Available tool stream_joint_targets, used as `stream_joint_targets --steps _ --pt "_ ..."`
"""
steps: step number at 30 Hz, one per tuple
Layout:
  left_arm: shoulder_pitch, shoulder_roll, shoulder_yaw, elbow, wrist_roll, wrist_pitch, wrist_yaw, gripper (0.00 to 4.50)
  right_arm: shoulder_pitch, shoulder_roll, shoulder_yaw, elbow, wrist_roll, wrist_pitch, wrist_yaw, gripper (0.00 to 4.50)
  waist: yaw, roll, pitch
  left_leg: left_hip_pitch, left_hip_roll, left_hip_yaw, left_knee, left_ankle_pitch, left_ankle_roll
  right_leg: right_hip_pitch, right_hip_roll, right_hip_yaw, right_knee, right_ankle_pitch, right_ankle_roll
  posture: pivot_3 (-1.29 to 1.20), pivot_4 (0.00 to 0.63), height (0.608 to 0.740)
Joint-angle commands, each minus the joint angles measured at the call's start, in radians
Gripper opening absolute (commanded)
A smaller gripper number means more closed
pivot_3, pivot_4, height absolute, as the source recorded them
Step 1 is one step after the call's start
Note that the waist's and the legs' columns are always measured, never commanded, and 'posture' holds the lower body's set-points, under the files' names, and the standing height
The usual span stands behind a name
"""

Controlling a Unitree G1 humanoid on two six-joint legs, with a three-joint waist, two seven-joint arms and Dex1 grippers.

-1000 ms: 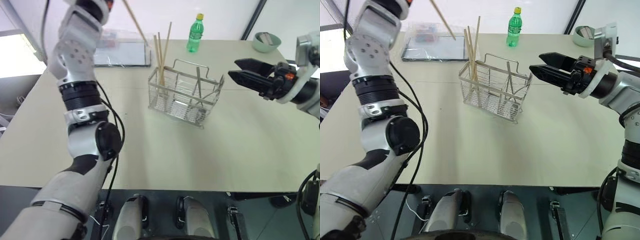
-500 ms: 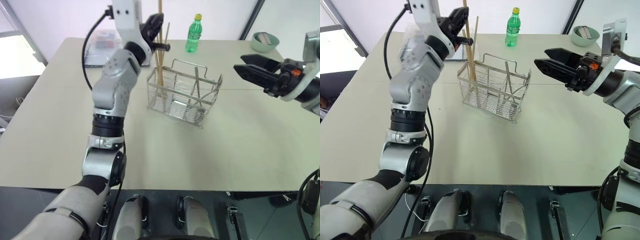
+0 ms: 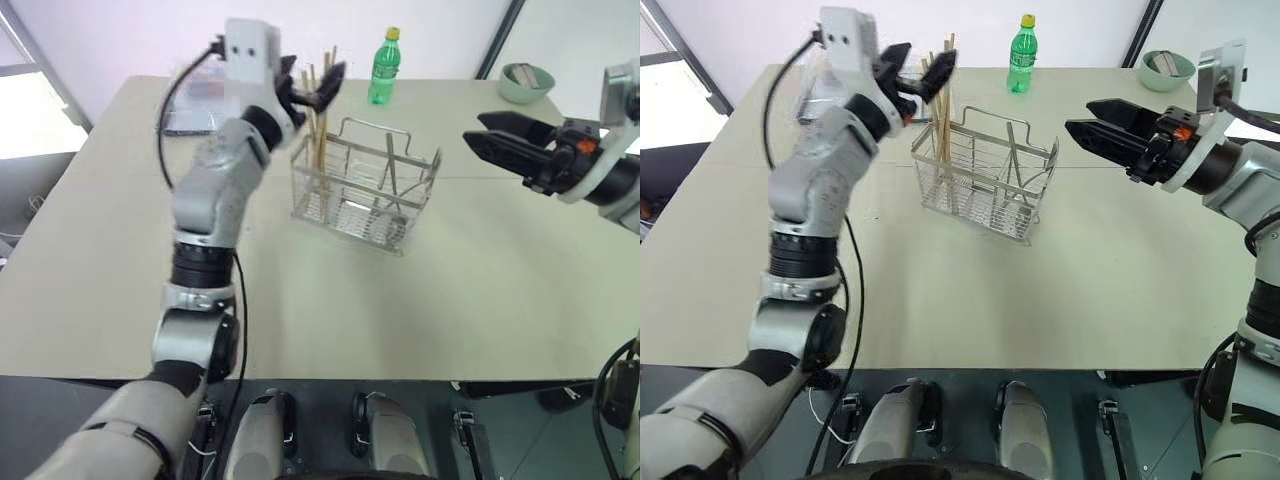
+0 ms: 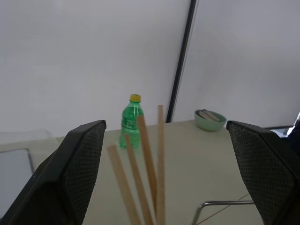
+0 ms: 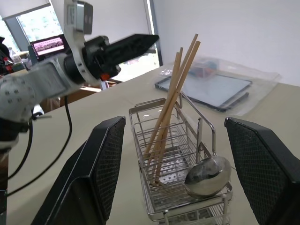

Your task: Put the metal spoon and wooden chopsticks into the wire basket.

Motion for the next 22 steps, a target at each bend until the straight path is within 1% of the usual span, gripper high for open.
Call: stream_joint_targets --steps 1,2,4,6,8,10,12,14,17,22 --pt "-0.063 0.141 0.073 -0.053 -0.078 0.106 -0.088 4.44 -0.027 -0.024 -0.006 0.018 -0.028 -0.040 0.030 3.48 0.000 0.000 0.000 0.000 0.000 0.000 0.000 0.000 0.000 0.000 0.000 0.000 0.000 0.000 0.000 0.00 0.150 0.707" --pt "-0.067 0.174 0.076 -0.054 -0.087 0.124 -0.108 4.44 -0.029 -0.026 -0.004 0.026 -0.035 -0.045 0.036 3.48 0.001 0.000 0.000 0.000 0.000 0.000 0.000 0.000 0.000 0.000 0.000 0.000 0.000 0.000 0.000 0.00 0.150 0.707" --pt "-0.014 0.385 0.026 -0.095 -0.068 0.123 -0.321 4.44 -0.024 -0.051 0.013 0.068 -0.078 -0.081 0.083 3.48 0.001 0.000 0.000 0.000 0.000 0.000 0.000 0.001 -0.002 0.000 0.000 0.000 0.000 0.000 0.000 0.00 0.150 0.707" --pt "0.069 0.570 -0.027 -0.135 -0.053 0.096 -0.523 4.44 -0.025 -0.076 0.032 0.119 -0.119 -0.114 0.132 3.48 -0.007 0.001 0.000 0.000 0.000 0.001 -0.001 0.002 -0.005 -0.001 0.000 0.001 0.000 0.000 0.000 0.00 0.150 0.707" --pt "0.145 0.680 -0.053 -0.163 -0.048 0.054 -0.646 4.44 -0.029 -0.096 0.053 0.162 -0.155 -0.143 0.175 3.48 -0.004 0.002 0.000 0.001 0.000 0.003 -0.002 0.003 -0.005 -0.001 0.000 0.001 -0.001 0.000 0.000 0.00 0.150 0.707" --pt "0.215 0.764 -0.056 -0.184 -0.042 0.025 -0.742 4.44 -0.037 -0.114 0.072 0.203 -0.188 -0.173 0.221 3.48 0.002 0.002 0.000 0.001 0.000 0.002 -0.001 0.002 -0.005 -0.001 0.000 0.001 -0.002 0.000 0.000 0.00 0.150 0.707" --pt "0.265 0.814 -0.046 -0.194 -0.043 0.014 -0.798 4.44 -0.051 -0.130 0.087 0.240 -0.209 -0.186 0.267 3.48 0.006 0.002 0.000 0.000 0.000 0.001 -0.001 0.000 -0.004 -0.001 -0.001 0.001 -0.002 -0.002 -0.003 0.00 0.150 0.707" --pt "0.284 0.832 -0.036 -0.200 -0.050 0.019 -0.816 4.44 -0.063 -0.142 0.101 0.264 -0.222 -0.193 0.306 3.48 0.005 0.002 0.000 0.000 0.000 0.001 -0.001 0.000 -0.004 -0.001 -0.001 0.001 -0.002 -0.002 -0.004 0.00 0.150 0.707" --pt "0.282 0.825 -0.026 -0.204 -0.060 0.034 -0.813 4.44 -0.077 -0.149 0.116 0.274 -0.236 -0.199 0.349 3.48 0.001 0.002 0.001 -0.002 0.000 0.001 -0.001 0.000 -0.003 -0.002 -0.001 0.001 -0.002 -0.002 -0.003 0.00 0.150 0.707" --pt "0.273 0.806 -0.030 -0.231 -0.068 0.063 -0.794 4.44 -0.089 -0.139 0.116 0.270 -0.238 -0.191 0.373 3.48 -0.002 0.002 0.001 -0.002 0.000 0.001 -0.001 0.001 -0.003 -0.003 0.000 0.001 -0.001 -0.001 -0.001 0.00 0.150 0.707"
